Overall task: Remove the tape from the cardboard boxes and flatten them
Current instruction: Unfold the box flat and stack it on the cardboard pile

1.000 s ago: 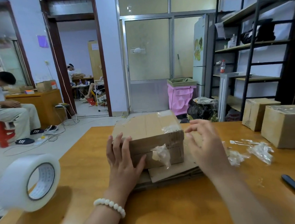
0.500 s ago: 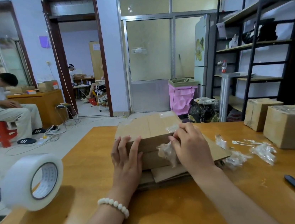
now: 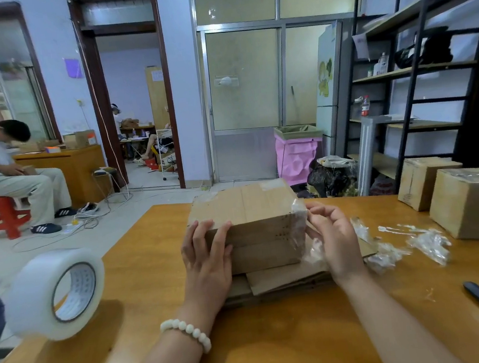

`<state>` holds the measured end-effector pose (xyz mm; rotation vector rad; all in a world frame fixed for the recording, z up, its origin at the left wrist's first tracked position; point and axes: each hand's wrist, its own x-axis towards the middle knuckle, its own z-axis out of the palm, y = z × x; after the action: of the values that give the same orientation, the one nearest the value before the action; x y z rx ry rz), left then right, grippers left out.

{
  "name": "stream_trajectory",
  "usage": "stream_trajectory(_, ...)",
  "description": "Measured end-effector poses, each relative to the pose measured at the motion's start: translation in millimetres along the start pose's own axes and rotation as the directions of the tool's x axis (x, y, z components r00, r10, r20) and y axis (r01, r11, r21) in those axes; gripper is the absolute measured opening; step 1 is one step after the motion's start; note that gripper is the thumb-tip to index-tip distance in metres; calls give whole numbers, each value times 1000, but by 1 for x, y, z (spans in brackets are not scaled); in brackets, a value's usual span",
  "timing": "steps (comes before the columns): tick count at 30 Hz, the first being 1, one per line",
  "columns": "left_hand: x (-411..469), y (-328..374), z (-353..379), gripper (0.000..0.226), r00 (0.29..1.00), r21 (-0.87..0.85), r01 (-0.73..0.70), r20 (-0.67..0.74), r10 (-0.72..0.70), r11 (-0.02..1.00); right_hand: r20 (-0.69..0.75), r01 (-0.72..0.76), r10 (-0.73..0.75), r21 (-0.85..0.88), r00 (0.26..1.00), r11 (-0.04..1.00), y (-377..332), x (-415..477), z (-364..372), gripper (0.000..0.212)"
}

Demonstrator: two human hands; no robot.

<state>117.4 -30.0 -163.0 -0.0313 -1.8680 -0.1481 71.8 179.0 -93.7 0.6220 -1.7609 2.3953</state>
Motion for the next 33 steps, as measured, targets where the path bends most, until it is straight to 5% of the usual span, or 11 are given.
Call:
stream_trajectory(3,0,0,0,36,1000,4,-1,-12,1,1000,31,21,-16,-154,999,988,-5,0,2,17)
stream_trajectory(6,0,0,1,36,1000,12,-10,-15,11,1000,-20,119,-135,-363,991,924,-7,0,7,8)
stream_trajectory(10,0,-1,0,36,1000,4,22,-11,-22,1000,-34,101,-121,-361,992,927,-3,0,6,6)
stream_trajectory(13,0,-1,-1,36,1000,11,19,-11,-19,1000,-86,-82,80,-14,993,997,1,-1,1,8)
stream_trajectory(15,1,-2,-2,35,999,6,48,-22,-48,999,-117,-206,264,366,957,908,0,-4,-2,21)
stream_trajectory(17,1,-2,-1,34,998,3,54,-25,-54,999,-146,-249,372,518,917,818,4,-9,-7,31)
stream_trajectory(19,0,-2,-1,35,999,2,29,-20,-29,1000,-172,-261,347,387,922,884,5,-13,-8,29)
stream_trajectory(22,0,-3,0,35,999,8,36,-20,-36,999,-121,-186,179,-47,976,981,5,-19,-6,15)
stream_trajectory(26,0,-2,0,35,999,11,33,-13,-33,999,71,-18,59,-484,996,875,12,-28,-6,6)
stream_trajectory(33,1,-1,-1,34,999,4,40,-17,-40,999,-22,28,-48,-539,999,842,14,-31,-3,5)
